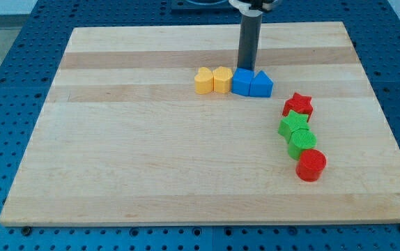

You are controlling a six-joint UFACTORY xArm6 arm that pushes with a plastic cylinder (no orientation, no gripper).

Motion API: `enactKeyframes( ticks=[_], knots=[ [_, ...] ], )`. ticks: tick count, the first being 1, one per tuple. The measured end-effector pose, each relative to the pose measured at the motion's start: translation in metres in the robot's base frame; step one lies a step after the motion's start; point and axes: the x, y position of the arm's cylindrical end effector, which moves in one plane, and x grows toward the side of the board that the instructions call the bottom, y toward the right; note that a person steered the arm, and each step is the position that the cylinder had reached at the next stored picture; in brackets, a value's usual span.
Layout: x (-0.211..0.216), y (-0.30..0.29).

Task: Push the red star below the triangle

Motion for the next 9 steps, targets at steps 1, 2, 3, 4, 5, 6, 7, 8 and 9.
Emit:
enactKeyframes(
  ticks=[1,2,3,4,5,6,7,8,9],
  knots=[
    [-0.001,0.0],
    [-0.034,0.009],
    [-0.042,0.081],
    [-0.028,0.157],
    [0.007,0.203],
    [0.036,0.218],
    [0.059,0.207],
    [0.076,0.186],
    [0.083,0.154]
  ],
)
